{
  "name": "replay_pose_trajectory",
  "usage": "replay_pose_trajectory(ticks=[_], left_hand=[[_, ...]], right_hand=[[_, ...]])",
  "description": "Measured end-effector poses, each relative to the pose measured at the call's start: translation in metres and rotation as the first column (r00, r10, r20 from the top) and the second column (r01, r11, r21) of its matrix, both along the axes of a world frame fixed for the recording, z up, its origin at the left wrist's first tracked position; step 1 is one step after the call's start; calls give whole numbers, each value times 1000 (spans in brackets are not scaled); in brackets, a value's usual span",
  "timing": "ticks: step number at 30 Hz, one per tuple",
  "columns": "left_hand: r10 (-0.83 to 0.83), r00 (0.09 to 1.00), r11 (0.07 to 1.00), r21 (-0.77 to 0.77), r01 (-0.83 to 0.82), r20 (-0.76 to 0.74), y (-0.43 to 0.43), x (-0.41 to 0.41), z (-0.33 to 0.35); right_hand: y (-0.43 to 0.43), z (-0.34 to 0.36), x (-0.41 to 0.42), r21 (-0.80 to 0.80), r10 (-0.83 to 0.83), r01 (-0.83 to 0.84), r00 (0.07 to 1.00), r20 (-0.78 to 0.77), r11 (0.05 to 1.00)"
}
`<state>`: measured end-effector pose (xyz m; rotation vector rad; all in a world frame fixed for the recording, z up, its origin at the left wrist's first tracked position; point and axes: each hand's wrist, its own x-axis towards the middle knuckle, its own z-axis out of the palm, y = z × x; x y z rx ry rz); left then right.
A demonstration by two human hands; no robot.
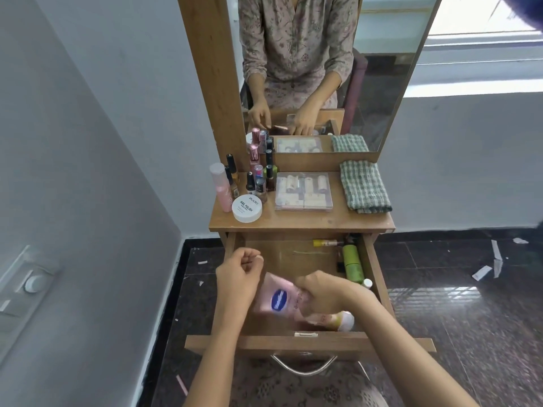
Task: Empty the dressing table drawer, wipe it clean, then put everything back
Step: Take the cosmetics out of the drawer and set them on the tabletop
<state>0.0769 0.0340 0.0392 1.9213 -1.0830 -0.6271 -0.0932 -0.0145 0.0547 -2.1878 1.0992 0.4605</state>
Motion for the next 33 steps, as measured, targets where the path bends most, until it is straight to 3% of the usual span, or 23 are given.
replay_pose_trajectory(ticks=[5,10,12,15,17,21,28,30,33], left_hand=[[139,974,984,-88,-156,-178,-7,8,6],[104,926,976,-141,-166,-364,-17,10,14],[85,919,976,-156,-155,-385,-21,8,16],[70,914,983,-129,-131,-399,-25,9,14],[43,922,991,-103,-89,-384,-27,9,13],[4,932,997,-75,-33,-363,-30,5,15],[-14,927,998,-59,-9,-376,-36,2,17],[-8,921,998,-60,-17,-389,-36,2,17],[-3,924,996,-84,-32,-383,-35,4,17]], right_hand=[[-26,52,-3,-39,-127,145,945,301,989],[-52,75,2,7,-308,346,827,471,938],[-61,73,6,139,-485,495,687,541,857],[-69,69,15,420,-712,614,364,600,668],[-74,64,22,418,-754,693,280,595,587],[-85,62,38,241,-715,822,258,650,516],[-104,69,55,81,-695,842,382,609,534],[-104,68,53,108,-706,848,353,614,519],[-99,64,45,207,-675,858,199,710,471]])
